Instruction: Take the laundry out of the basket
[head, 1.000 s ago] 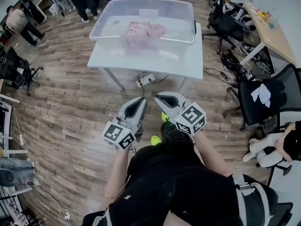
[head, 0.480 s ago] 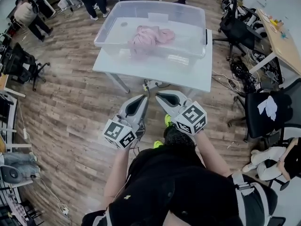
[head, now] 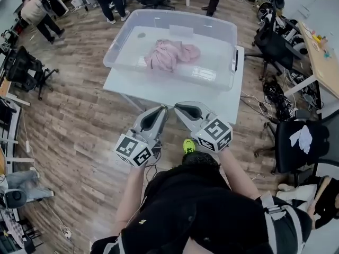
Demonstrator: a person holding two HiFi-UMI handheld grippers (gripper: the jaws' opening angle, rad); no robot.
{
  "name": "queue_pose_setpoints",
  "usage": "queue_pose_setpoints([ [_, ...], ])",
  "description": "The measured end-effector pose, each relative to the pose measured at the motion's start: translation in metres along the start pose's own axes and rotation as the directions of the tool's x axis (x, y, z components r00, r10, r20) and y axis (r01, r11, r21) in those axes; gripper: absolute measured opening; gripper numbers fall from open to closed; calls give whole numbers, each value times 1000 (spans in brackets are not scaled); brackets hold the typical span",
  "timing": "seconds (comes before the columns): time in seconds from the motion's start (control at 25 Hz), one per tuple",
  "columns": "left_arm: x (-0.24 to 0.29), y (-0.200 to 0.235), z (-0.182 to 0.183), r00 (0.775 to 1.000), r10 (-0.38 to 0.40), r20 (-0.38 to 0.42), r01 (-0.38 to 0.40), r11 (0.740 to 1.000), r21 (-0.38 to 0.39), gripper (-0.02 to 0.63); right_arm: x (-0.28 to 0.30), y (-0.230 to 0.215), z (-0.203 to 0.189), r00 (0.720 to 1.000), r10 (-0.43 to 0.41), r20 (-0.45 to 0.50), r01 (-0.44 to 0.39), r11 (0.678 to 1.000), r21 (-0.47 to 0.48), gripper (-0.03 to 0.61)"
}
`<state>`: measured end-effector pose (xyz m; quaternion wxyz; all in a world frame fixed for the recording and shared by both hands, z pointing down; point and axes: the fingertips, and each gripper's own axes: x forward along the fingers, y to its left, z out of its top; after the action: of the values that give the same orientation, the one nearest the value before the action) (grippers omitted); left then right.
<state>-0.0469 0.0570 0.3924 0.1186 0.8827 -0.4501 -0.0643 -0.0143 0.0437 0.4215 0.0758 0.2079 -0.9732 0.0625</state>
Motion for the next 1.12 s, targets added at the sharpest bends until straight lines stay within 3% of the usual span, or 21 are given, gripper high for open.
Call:
queue_pose_setpoints([
  [0.2,32,21,0,999,38,-1,-38,999,-29,9,10,-37,9,1000,29,10,-29,1000,-7,5],
  [0.6,91,39,14,996,86,17,-86,996,7,9,17,-95,27,995,92,30,-91,995,-30,5],
  [1.12,119,62,13,995,97,3,-97,995,7,9,32,-123,32,994,104,40,-103,994,-20,5],
])
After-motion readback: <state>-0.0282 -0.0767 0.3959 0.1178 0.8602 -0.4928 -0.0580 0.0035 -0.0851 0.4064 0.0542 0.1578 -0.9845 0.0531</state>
